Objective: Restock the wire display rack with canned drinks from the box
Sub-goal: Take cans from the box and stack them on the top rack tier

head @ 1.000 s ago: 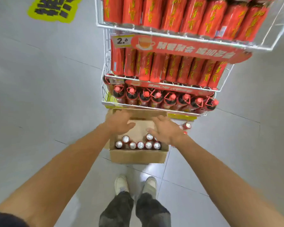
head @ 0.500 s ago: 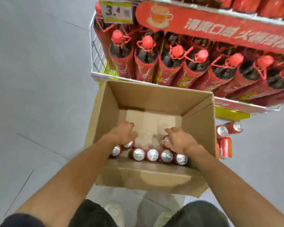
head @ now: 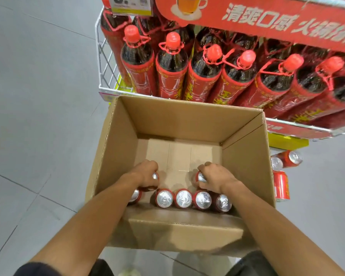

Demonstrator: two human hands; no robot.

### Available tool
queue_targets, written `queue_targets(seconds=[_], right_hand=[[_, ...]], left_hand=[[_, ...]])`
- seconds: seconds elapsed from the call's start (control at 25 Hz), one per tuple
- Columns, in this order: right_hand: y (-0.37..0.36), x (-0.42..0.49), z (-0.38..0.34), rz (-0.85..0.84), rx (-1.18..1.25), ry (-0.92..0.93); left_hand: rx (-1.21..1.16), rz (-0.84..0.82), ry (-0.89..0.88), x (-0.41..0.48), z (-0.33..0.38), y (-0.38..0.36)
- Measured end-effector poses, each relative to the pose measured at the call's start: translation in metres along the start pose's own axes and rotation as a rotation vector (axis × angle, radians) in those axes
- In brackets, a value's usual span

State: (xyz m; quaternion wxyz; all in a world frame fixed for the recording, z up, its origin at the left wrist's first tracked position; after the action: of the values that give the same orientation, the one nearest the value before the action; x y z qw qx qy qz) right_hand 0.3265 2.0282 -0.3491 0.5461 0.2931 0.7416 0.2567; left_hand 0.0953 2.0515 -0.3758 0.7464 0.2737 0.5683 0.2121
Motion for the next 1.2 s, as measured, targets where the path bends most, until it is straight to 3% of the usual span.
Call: queue_targets(seconds=[0.2,0.48,0.64,0.76,0.92,1.2], right_hand=[[0.03,0.029,-0.009,0.154,0.089,-0.002],[0.038,0.064,-0.013,0.231,0.224,0.023],[0.037,0.061,-0.005,0.307,0.363,0.004],[0.077,0.037,-0.011,0.372,0.471,0.037],[0.182,-0.065,-0.035,0.455,0.489,0.088],[0.49,-0.338,-0.143,0.648,0.513,0.213]], left_hand=[[-0.03,0.139,-0.041,0.034,0.012,0.042],[-0.164,0.436,-0.126,0.07,0.025,0.063],[-0.18,0.448,-0.163,0.069,0.035,0.062],[-0.283,0.449,-0.186,0.044,0.042,0.088],[-0.383,0.486,-0.369,-0.068,0.072,0.19],[-0.486,0.445,-0.571,-0.363,0.159,0.47]])
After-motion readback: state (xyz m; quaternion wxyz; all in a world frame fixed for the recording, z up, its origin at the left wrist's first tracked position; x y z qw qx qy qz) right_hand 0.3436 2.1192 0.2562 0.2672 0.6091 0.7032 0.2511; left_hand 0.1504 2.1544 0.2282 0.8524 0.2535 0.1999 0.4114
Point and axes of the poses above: each hand's wrist, its own x-axis towards the middle knuckle, its own y-axis out of the back of the hand, z = x × y, the point moved 9 cm from there along x, towards the middle knuckle, and after that the axes turned 9 degrees about x, right-handed, at the moved point
